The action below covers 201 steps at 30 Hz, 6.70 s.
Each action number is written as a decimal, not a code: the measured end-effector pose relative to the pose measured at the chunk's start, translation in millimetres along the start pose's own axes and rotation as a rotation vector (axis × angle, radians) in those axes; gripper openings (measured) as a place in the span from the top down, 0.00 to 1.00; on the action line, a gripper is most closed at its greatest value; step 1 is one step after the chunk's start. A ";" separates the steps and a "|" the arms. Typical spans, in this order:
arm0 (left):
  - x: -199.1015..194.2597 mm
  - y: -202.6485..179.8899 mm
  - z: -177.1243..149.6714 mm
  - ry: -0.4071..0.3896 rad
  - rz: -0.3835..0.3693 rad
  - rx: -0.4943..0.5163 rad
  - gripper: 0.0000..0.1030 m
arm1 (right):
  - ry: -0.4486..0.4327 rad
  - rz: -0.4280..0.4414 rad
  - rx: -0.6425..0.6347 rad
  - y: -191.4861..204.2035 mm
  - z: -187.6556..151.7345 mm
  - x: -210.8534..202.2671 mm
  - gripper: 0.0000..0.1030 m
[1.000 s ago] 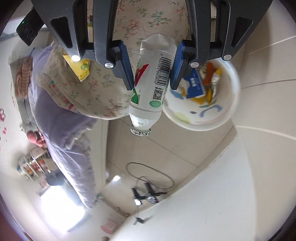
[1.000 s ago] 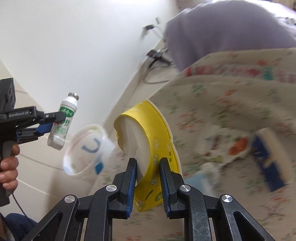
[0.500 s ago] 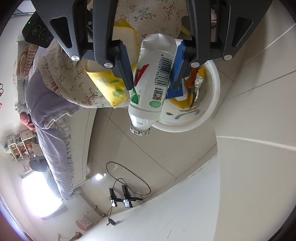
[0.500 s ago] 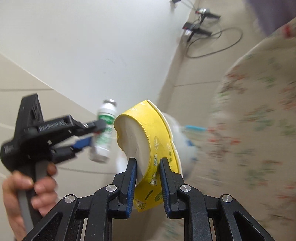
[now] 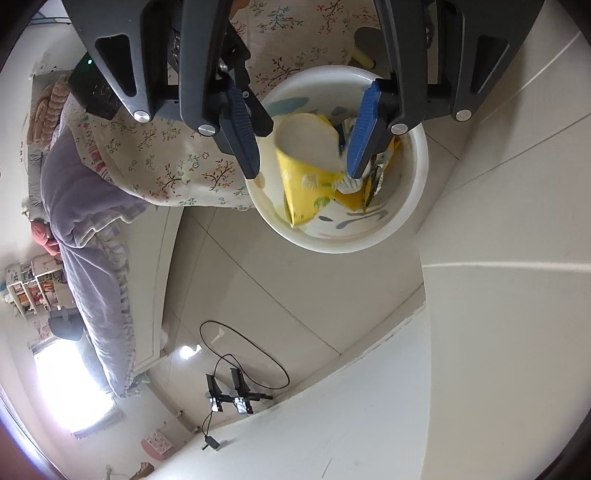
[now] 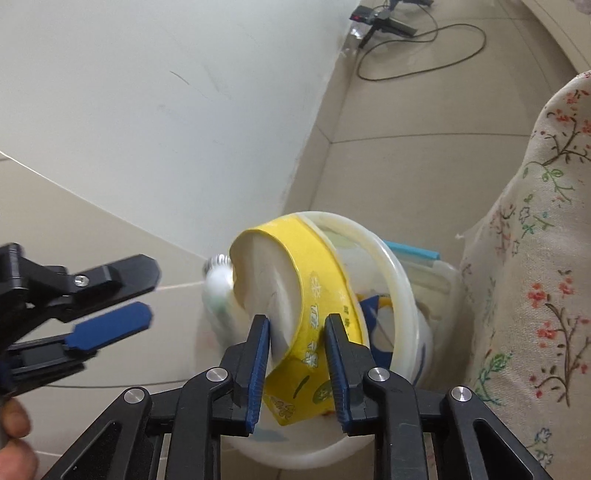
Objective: Collect trash
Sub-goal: 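Carry the white bottle and yellow cup over the white bin and release both, then grasp the blue-white milk carton with the left tool while the right tool grasps the blue box, then carry the milk carton and blue box to the white bin and release both, then grasp the snack wrapper with the left tool while the right tool grasps the white tissue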
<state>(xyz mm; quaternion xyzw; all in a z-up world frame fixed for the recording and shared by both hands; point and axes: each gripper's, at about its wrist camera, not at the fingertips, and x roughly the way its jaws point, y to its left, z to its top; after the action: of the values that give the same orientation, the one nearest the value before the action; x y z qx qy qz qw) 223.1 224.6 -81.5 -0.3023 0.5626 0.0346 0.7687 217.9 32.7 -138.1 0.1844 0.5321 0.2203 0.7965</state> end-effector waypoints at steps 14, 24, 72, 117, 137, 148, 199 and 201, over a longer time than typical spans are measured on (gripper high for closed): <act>4.2 -50.7 -21.9 0.000 -0.002 0.131 0.50 | -0.060 -0.046 -0.074 -17.9 -12.1 -64.9 0.59; 33.0 -151.5 -90.8 0.074 -0.031 0.419 0.50 | -0.139 -0.196 -0.051 -95.8 -15.9 -190.1 0.56; 108.3 -258.1 -256.3 0.280 -0.212 0.546 0.66 | -0.024 -0.527 -0.009 -245.5 -40.3 -240.6 0.77; -23.7 -1.4 -35.4 -0.054 0.111 0.145 0.66 | -0.051 -0.173 -0.188 -102.4 -49.2 -187.4 0.77; 15.6 32.4 -11.6 0.037 0.174 0.046 0.51 | 0.027 -0.050 -0.265 27.2 -31.9 -28.5 0.77; 4.9 22.9 -11.2 0.033 0.105 0.022 0.51 | 0.111 -0.121 -0.335 35.9 -36.6 26.5 0.63; 111.7 -268.0 -158.8 0.210 -0.035 0.545 0.49 | -0.073 -0.387 0.026 -203.3 -37.6 -212.7 0.87; 120.7 -275.4 -163.3 0.223 -0.044 0.547 0.49 | -0.100 -0.376 0.044 -206.7 -39.3 -232.8 0.87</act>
<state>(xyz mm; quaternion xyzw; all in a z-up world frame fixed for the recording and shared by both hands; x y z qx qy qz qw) 237.6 -116.6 -101.3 -0.0980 0.6254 -0.1682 0.7557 135.0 -264.9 -83.3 0.1097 0.5215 0.0464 0.8449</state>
